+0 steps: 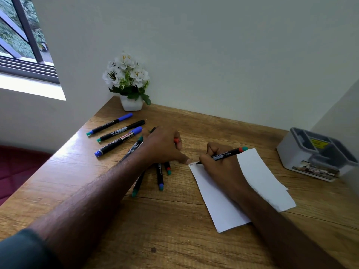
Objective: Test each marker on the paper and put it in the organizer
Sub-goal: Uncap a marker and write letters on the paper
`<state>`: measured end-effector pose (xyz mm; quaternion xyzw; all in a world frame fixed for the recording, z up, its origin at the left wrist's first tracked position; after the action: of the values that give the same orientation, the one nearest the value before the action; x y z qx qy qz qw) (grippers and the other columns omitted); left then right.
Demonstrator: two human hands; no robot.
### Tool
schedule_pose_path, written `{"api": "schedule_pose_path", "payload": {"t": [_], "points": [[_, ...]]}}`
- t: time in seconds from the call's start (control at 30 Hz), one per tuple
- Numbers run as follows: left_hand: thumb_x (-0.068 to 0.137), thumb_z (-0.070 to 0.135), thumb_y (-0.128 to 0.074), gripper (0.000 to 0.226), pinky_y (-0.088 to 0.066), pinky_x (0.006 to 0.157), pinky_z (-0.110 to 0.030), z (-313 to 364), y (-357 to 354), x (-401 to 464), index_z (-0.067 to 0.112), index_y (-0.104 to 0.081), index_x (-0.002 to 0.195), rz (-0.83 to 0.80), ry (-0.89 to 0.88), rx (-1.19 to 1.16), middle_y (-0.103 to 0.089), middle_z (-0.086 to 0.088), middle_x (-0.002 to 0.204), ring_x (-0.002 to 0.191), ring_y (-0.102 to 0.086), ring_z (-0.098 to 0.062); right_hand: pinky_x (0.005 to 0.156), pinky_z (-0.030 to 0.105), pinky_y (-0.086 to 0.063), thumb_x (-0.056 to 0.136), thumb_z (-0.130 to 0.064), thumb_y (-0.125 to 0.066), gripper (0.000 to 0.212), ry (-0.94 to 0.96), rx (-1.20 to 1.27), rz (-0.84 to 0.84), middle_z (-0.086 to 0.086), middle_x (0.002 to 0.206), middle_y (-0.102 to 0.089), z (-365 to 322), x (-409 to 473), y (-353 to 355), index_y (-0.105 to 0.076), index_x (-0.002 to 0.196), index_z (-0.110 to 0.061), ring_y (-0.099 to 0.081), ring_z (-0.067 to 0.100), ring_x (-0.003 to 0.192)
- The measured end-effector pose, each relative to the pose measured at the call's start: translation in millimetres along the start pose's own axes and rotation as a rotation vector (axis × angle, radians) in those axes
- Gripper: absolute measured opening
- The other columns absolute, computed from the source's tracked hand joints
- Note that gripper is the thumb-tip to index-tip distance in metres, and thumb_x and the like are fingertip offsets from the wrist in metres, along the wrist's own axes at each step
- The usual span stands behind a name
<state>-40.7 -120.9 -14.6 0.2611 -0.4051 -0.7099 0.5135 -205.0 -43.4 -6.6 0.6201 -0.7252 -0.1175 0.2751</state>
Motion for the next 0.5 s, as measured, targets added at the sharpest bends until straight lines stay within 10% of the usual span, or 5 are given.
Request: {"api": "schedule_pose_path", "payload": {"t": [0.5], "points": [[0.057, 0.053, -0.086, 0.042, -0.033, 0.105, -0.056, 2.0, 1.0, -1.3, 0.025, -0.063, 0.079, -0.005, -0.008, -0.057, -0.064, 0.012, 0.082, 0.091, -0.056, -0.009, 0.047, 0.018, -0.03, 0.084, -0.007, -0.064, 0.038, 0.006, -0.029, 0.014, -0.004, 0.054, -0.044, 0.8, 0.0, 1.3, -0.04, 0.057, -0.017, -0.039, 0.004, 0.051]]}}
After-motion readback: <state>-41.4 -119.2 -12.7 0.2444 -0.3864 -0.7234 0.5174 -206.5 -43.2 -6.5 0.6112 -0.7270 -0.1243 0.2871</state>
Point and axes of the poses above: each hand's wrist, its own x-axis towards the middle knuckle, its own y-axis out of the back of the hand, z = x × y, the point moved 5 cm from there along x, towards the middle knuckle
